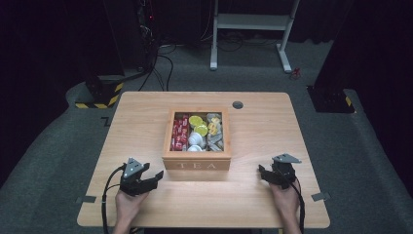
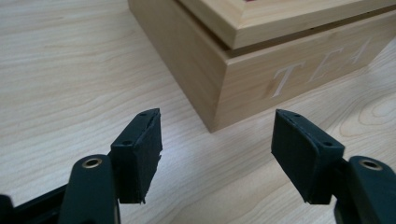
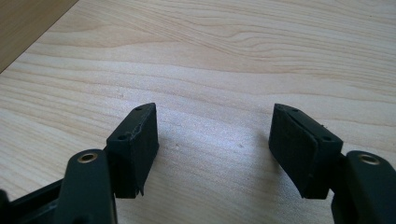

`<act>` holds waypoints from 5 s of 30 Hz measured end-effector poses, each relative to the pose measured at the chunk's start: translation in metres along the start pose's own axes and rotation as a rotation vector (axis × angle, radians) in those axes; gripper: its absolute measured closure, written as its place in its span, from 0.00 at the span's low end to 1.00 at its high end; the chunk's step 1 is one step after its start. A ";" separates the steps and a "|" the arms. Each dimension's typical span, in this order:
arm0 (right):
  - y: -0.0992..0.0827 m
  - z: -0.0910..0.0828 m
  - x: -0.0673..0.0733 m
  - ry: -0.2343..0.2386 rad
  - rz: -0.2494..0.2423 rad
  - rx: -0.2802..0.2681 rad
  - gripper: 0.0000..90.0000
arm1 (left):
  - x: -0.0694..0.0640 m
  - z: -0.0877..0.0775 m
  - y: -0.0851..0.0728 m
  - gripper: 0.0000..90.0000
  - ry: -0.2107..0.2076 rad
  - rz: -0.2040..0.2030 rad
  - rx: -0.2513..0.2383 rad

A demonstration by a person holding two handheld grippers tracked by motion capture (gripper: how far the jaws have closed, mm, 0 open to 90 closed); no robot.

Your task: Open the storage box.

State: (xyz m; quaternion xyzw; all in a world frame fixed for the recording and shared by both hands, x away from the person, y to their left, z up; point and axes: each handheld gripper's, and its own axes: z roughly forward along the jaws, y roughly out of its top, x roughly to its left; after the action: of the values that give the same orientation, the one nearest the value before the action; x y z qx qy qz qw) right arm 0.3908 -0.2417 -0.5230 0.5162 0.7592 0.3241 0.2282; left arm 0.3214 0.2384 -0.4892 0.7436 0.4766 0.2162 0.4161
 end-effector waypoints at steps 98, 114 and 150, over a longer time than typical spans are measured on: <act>0.000 -0.001 0.001 0.010 -0.010 0.000 0.43 | -0.009 0.006 0.072 0.66 -0.052 -0.084 -0.068; 0.026 -0.029 0.029 0.247 -0.054 -0.090 0.55 | -0.006 0.005 0.084 0.66 -0.066 -0.103 -0.080; 0.094 -0.011 0.149 0.411 -0.264 -0.162 0.57 | -0.001 0.004 0.106 0.66 -0.072 -0.102 -0.102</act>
State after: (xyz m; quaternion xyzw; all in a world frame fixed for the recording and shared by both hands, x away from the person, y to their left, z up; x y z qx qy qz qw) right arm 0.3892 -0.0817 -0.4486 0.3161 0.8220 0.4492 0.1501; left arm 0.3798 0.2147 -0.4034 0.7036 0.4870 0.1919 0.4805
